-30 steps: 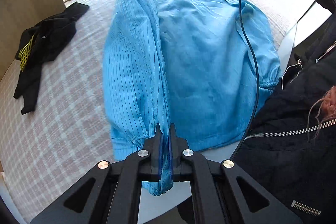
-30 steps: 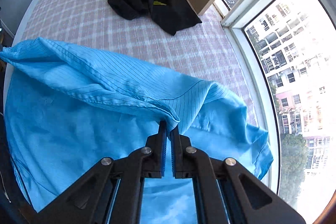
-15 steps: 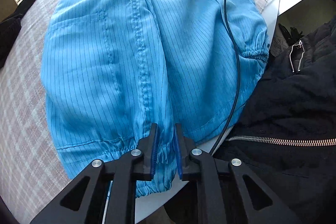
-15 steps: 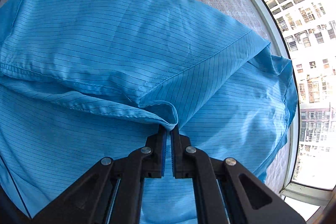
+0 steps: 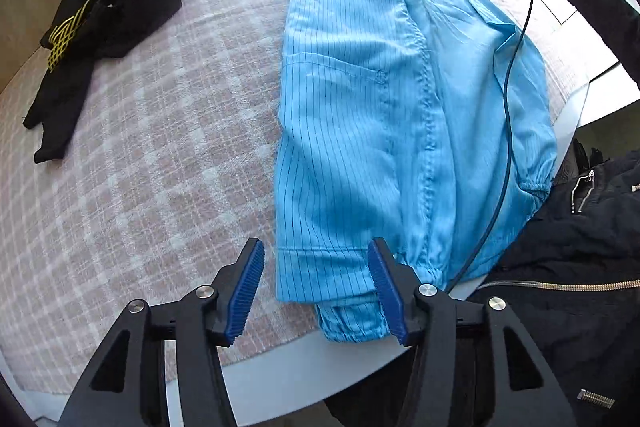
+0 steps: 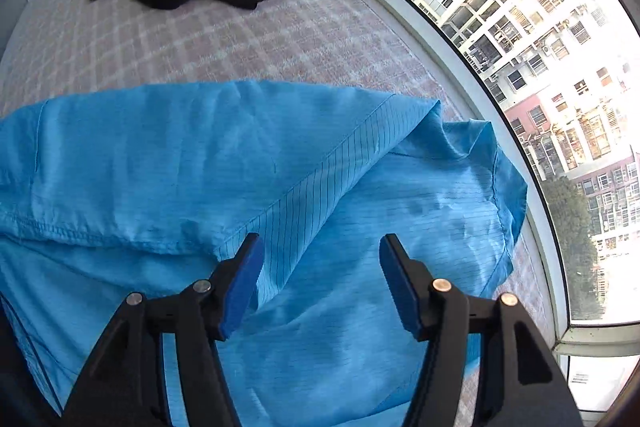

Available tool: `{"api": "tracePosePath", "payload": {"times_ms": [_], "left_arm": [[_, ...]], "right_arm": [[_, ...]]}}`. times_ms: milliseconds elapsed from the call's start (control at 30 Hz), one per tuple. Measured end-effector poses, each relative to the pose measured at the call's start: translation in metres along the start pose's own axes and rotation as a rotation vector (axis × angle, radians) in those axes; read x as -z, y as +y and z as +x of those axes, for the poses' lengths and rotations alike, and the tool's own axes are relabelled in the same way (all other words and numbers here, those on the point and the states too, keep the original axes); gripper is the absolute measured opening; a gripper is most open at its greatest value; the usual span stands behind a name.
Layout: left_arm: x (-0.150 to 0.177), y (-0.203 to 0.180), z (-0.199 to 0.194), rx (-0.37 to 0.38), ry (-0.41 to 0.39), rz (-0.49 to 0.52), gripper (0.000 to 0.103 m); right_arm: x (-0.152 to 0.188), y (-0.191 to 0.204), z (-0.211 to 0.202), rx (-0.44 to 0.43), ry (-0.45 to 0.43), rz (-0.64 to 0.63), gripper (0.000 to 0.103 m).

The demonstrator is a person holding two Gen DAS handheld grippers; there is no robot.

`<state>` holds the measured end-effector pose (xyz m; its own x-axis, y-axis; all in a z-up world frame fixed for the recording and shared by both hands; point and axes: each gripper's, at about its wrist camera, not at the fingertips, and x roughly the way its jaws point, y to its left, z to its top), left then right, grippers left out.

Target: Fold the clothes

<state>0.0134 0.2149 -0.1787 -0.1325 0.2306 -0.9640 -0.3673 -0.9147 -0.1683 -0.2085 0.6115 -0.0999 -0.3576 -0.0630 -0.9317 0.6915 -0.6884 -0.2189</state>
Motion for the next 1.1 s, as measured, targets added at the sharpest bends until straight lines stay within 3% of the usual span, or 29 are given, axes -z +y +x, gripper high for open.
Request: {"api": "tracePosePath", "payload": {"times_ms": [100, 167, 233, 333, 533, 633, 767, 900, 967, 1100], "left_arm": [[0.002, 0.004, 0.009, 0.044, 0.015, -0.020, 0.052], [0.003, 0.006, 0.014, 0.073, 0.025, -0.033, 0.044], [0.004, 0.009, 0.020, 0.102, 0.036, -0.046, 0.017], [0.005, 0.012, 0.029, 0.146, 0.051, -0.065, 0.005], [0.008, 0.020, 0.040, 0.216, 0.073, -0.098, 0.004], [0.006, 0.022, 0.040, 0.222, 0.078, -0.091, 0.004], [0.000, 0.025, 0.041, 0.227, 0.088, -0.089, 0.004], [0.001, 0.034, 0.042, 0.238, 0.097, -0.099, 0.004], [0.003, 0.039, 0.041, 0.242, 0.100, -0.103, 0.004], [0.005, 0.045, 0.038, 0.245, 0.103, -0.094, 0.004]], "right_arm": [[-0.022, 0.009, 0.018, -0.067, -0.003, -0.013, 0.059], [-0.030, 0.022, 0.046, -0.075, 0.043, -0.079, 0.059], [-0.027, 0.039, 0.067, -0.051, 0.109, -0.163, 0.059], [-0.022, 0.037, 0.089, -0.038, 0.184, -0.192, 0.061], [-0.043, -0.029, 0.062, 0.033, 0.144, -0.114, 0.061], [-0.062, -0.069, 0.057, 0.007, 0.117, 0.031, 0.063], [-0.077, -0.111, 0.080, -0.066, 0.128, 0.279, 0.063], [-0.080, -0.117, 0.113, -0.200, 0.172, 0.427, 0.063], [-0.080, -0.114, 0.127, -0.228, 0.189, 0.459, 0.063], [-0.084, -0.113, 0.138, -0.258, 0.121, 0.521, 0.063]]}}
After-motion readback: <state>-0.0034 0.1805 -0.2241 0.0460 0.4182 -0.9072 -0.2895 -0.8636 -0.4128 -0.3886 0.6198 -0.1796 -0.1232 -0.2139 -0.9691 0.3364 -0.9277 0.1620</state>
